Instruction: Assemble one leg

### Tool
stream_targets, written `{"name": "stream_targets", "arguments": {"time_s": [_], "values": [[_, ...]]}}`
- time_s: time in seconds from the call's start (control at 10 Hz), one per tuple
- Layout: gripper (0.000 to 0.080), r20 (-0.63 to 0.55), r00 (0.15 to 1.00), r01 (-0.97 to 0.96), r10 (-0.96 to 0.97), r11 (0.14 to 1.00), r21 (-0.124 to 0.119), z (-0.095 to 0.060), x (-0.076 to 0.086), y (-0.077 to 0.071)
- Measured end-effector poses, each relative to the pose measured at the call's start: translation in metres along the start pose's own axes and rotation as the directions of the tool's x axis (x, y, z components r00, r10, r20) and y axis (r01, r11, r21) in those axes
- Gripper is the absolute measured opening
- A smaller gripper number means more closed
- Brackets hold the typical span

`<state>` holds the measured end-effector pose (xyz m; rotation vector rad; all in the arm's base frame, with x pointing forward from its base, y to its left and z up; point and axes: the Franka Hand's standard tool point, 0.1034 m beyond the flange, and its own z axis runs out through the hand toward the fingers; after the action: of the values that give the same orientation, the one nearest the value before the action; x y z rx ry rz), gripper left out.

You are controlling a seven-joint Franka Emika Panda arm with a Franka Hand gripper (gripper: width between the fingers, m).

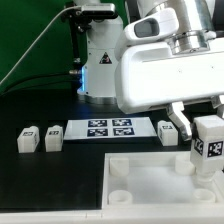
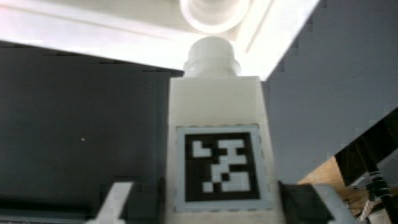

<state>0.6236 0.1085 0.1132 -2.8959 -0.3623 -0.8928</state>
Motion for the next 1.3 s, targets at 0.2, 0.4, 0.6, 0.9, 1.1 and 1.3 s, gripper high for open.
{"name": "stream_targets", "arguments": {"time_s": [0.2,0.4,0.6,0.9,1.1,1.3], "values": [[0.0292,0.004,1.0,-0.005,0.005,1.0,-0.002,0.008,-0.009,0.001],[0.0292,0.008,1.0,-0.006,0.006,1.0,0.0,0.014,-0.015,0.0],[0.0292,0.022,1.0,-0.01,0.01,1.0,0.003,0.02,-0.023,-0.001],[0.0292,-0.022,1.0,-0.014,0.013,1.0,-0.011,0.024,-0.025,0.001],[0.0292,-0.043,0.999,-0.013,0.012,1.0,-0.017,0.024,-0.027,0.0],[0.0293,-0.013,1.0,-0.019,0.019,1.0,-0.01,0.024,-0.027,0.0]]}}
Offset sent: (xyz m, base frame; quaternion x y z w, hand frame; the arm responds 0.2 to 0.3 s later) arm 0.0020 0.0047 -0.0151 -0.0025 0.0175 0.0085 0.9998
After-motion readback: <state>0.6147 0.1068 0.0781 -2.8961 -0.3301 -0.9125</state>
